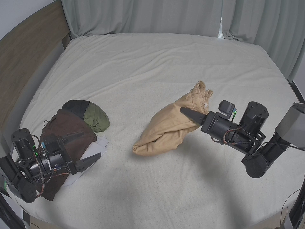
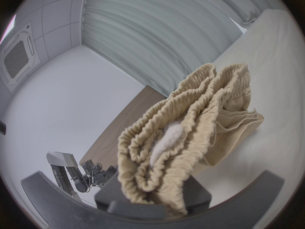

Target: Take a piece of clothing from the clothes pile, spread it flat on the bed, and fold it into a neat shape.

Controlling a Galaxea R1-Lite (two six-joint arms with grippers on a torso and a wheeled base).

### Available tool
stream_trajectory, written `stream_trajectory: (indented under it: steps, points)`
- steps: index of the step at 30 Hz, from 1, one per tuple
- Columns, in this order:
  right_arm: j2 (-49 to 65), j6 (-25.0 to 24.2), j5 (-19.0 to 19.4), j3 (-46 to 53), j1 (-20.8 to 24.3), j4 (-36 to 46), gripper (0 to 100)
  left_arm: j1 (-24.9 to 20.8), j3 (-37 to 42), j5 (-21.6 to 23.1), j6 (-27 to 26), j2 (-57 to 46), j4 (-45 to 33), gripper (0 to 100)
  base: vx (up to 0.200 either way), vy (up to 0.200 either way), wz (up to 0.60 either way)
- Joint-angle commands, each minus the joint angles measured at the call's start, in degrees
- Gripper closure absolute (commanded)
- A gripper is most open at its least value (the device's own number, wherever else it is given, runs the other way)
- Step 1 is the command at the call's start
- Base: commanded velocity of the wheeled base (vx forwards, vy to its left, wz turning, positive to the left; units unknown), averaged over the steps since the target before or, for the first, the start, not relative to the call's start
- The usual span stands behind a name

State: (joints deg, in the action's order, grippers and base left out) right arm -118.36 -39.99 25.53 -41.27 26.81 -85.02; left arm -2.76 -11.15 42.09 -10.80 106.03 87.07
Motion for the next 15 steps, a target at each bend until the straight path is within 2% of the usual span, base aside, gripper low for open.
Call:
stream_trajectory:
  steps: [1, 7, 15]
  points:
    - [-0.91, -0.01, 0.05, -4.7, -1.23, 1.78, 100, 0.12, -0.1, 0.01, -0.01, 0.14, 0.03, 0, 0.0, 0.0, 0.0]
    - [-3.46, -0.09, 2.6, -11.73, -3.34, 6.27, 100, 0.12, -0.1, 0.01, -0.01, 0.23, 0.03, 0, 0.0, 0.0, 0.0]
    - [-8.29, -0.18, 3.56, -23.16, -4.31, 11.72, 100, 0.12, -0.01, 0.01, -0.01, 0.31, -0.05, 0, 0.0, 0.0, 0.0]
